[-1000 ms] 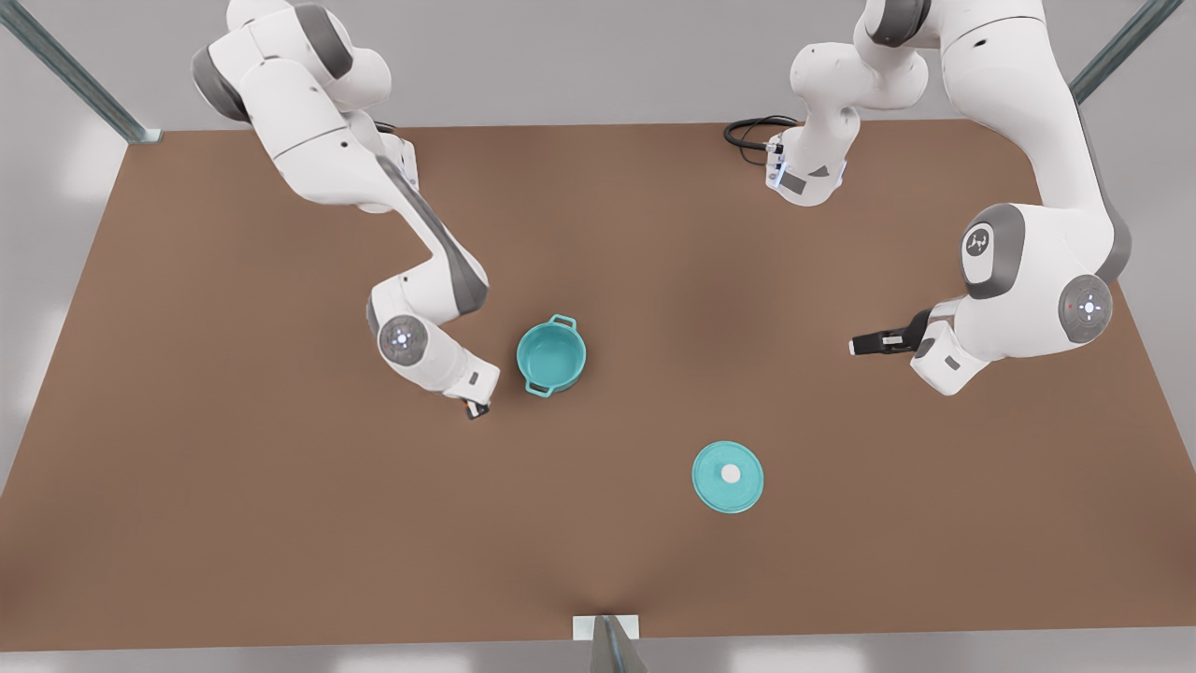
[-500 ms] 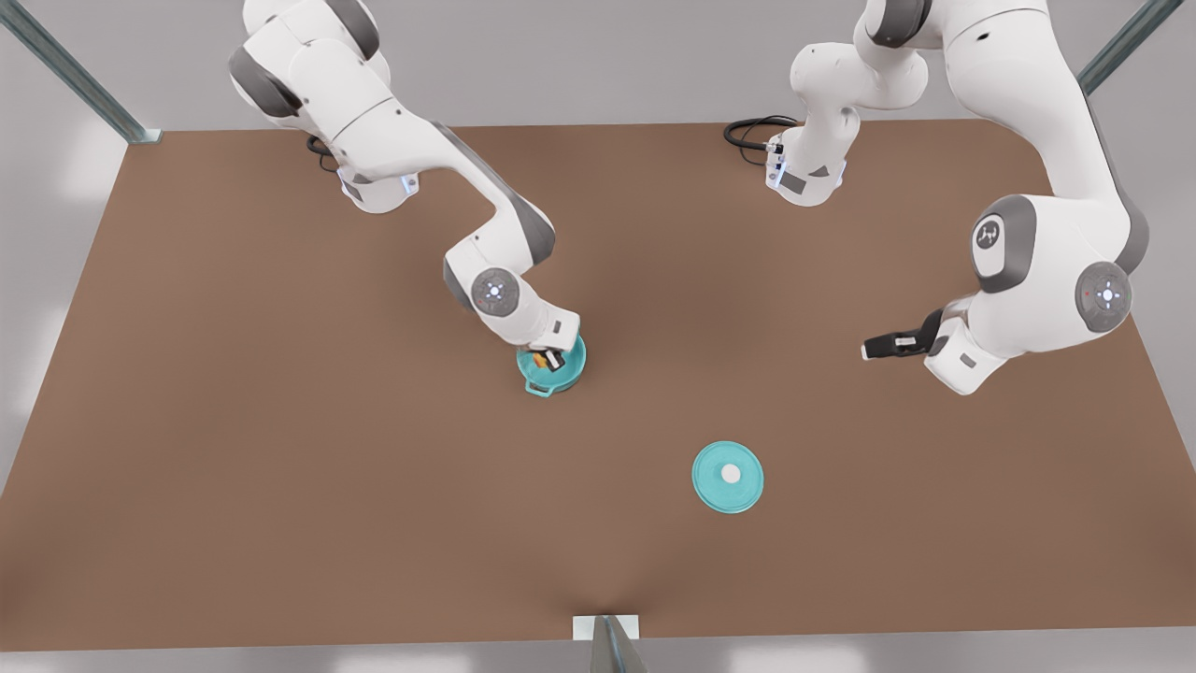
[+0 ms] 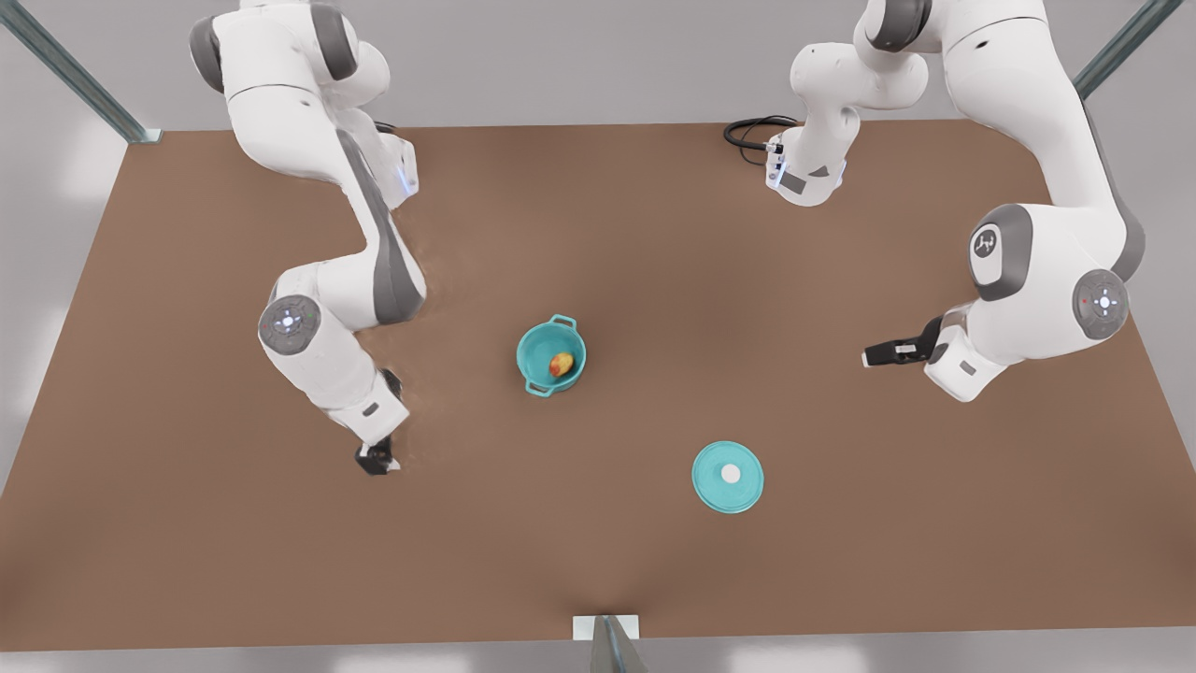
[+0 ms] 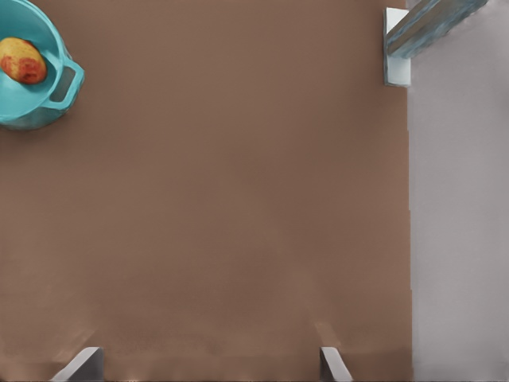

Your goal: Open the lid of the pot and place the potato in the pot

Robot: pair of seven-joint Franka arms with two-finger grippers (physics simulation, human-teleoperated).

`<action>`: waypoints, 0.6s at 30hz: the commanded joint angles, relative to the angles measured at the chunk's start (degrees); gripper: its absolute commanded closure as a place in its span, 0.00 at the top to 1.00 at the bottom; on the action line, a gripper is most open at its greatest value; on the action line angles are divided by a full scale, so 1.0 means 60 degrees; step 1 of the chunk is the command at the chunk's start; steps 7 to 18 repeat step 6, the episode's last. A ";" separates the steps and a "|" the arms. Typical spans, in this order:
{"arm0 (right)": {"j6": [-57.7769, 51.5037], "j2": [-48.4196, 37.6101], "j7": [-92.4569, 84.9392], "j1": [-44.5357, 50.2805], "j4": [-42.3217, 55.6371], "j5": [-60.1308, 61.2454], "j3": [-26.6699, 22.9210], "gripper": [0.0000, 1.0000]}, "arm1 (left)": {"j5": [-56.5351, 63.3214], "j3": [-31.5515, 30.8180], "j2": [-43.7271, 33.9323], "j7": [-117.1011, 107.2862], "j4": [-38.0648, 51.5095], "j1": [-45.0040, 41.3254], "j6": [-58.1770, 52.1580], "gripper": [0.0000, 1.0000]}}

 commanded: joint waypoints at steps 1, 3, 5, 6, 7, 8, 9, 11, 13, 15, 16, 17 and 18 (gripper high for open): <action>-0.4525 -0.0373 0.9032 0.0011 0.0489 -0.0036 -0.1586 1.00 | -0.0003 0.0006 -0.0009 0.0063 0.0068 0.0013 0.0111 1.00; -0.4057 -0.0315 0.9621 -0.0458 0.0592 0.1077 -0.2217 1.00 | 0.0026 -0.0008 0.0123 0.0195 0.0478 -0.0016 0.0155 1.00; -0.3984 -0.0212 1.0691 -0.0473 0.0987 0.0447 -0.2231 1.00 | 0.0158 -0.0052 0.0153 0.0180 0.0625 -0.0016 0.0141 1.00; -0.3998 -0.0212 1.0661 -0.0458 0.1017 0.0447 -0.2217 1.00 | 0.0231 -0.0052 0.0167 0.0122 0.0625 -0.0031 0.0141 1.00; -0.3998 -0.0212 1.0661 -0.0458 0.1017 0.0447 -0.2217 1.00 | 0.0231 -0.0052 0.0167 0.0122 0.0625 -0.0031 0.0141 1.00; -0.3998 -0.0212 1.0661 -0.0458 0.1017 0.0447 -0.2217 1.00 | 0.0231 -0.0052 0.0167 0.0122 0.0625 -0.0031 0.0141 1.00; -0.3998 -0.0212 1.0661 -0.0458 0.1017 0.0447 -0.2217 1.00 | 0.0231 -0.0052 0.0167 0.0122 0.0625 -0.0031 0.0141 1.00; -0.3998 -0.0212 1.0661 -0.0458 0.1017 0.0447 -0.2217 1.00 | 0.0231 -0.0052 0.0167 0.0122 0.0625 -0.0031 0.0141 1.00; -0.3998 -0.0212 1.0661 -0.0458 0.1017 0.0447 -0.2217 1.00 | 0.0231 -0.0052 0.0167 0.0122 0.0625 -0.0031 0.0141 1.00; -0.3998 -0.0212 1.0661 -0.0458 0.1017 0.0447 -0.2217 1.00 | 0.0231 -0.0052 0.0167 0.0122 0.0625 -0.0031 0.0141 1.00; -0.3998 -0.0212 1.0661 -0.0458 0.1017 0.0447 -0.2217 1.00 | 0.0231 -0.0052 0.0167 0.0122 0.0625 -0.0031 0.0141 1.00; -0.3998 -0.0212 1.0661 -0.0458 0.1017 0.0447 -0.2217 1.00 | 0.0231 -0.0052 0.0167 0.0122 0.0625 -0.0031 0.0141 1.00; -0.3998 -0.0212 1.0661 -0.0458 0.1017 0.0447 -0.2217 1.00 | 0.0231 -0.0052 0.0167 0.0122 0.0625 -0.0031 0.0141 1.00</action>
